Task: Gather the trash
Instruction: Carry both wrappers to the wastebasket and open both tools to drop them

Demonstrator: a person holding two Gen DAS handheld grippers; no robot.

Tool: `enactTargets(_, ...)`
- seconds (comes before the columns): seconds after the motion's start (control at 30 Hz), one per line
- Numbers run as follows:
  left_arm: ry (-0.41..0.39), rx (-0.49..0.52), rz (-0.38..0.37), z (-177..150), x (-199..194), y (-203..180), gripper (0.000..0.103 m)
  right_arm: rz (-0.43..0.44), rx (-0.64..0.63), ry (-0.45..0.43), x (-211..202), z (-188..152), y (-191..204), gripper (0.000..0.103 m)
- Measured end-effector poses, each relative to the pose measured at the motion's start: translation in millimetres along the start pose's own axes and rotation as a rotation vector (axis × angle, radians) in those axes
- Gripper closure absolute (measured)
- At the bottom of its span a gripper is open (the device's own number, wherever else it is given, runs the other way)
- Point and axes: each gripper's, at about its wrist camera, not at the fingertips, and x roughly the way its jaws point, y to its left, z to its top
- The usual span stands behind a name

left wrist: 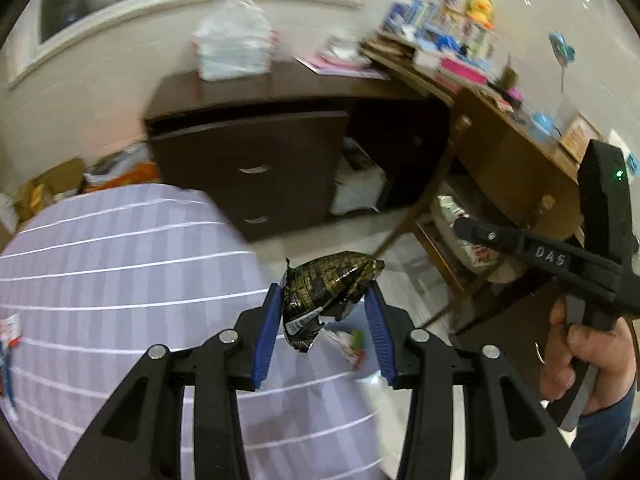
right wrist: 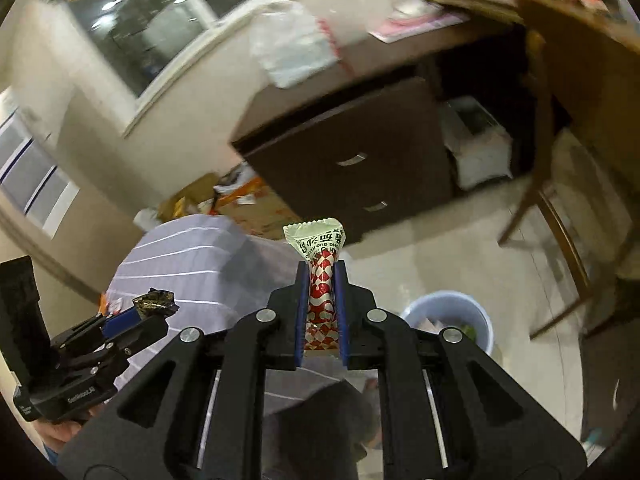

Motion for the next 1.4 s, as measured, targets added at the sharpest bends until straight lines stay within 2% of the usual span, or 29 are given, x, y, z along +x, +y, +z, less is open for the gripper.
enactTargets(0.1, 0.072, 0.018, -0.028, 6, 38, -29, 0.062, -0.021, 0.069, 0.026, 9, -5, -35, 0.090)
enactTargets(0.33, 0.202, 0.047, -0.049, 5, 107, -63, 0.060, -0.033, 0.170, 0.076, 28, -20, -85, 0.090)
enactTargets(0.43, 0.245, 0.042, -0.059, 6, 127, -68, 0.048, -0.031, 0.214, 0.094, 38, -21, -100, 0.087)
enactTargets(0.47, 0.248, 0.036, -0.057, 7, 130, -68, 0.038, -0.039, 0.226, 0.105, 42, -22, -105, 0.085)
enactTargets(0.5, 0.241, 0.028, -0.055, 8, 132, -67, 0.032, -0.054, 0.239, 0.120, 46, -23, -109, 0.075)
enactTargets(0.53, 0.236, 0.023, -0.054, 10, 132, -67, 0.030, -0.058, 0.254, 0.129, 50, -24, -114, 0.067)
enactTargets(0.57, 0.230, 0.018, -0.052, 11, 131, -65, 0.027, -0.059, 0.269, 0.132, 52, -26, -116, 0.046)
enactTargets(0.67, 0.194, 0.009, -0.041, 14, 121, -61, 0.020, -0.064, 0.287, 0.129, 52, -30, -122, 0.040)
enactTargets(0.77, 0.157, -0.002, -0.010, 19, 108, -53, 0.015, -0.076, 0.302, 0.115, 50, -29, -123, 0.013)
enactTargets(0.8, 0.147, -0.006, -0.006, 20, 104, -50, 0.015, -0.083, 0.307, 0.110, 49, -29, -121, 0.007)
enactTargets(0.97, 0.080, -0.029, 0.032, 23, 76, -36, 0.013, -0.126, 0.286, 0.097, 41, -23, -107, 0.006)
enactTargets(1.1, 0.033, -0.041, 0.040, 22, 54, -26, 0.012, -0.118, 0.258, 0.068, 31, -16, -88, 0.006)
enactTargets(1.4, -0.080, -0.121, 0.054, 11, -11, 15, 0.012, -0.108, 0.097, 0.009, 7, 1, -8, 0.006)
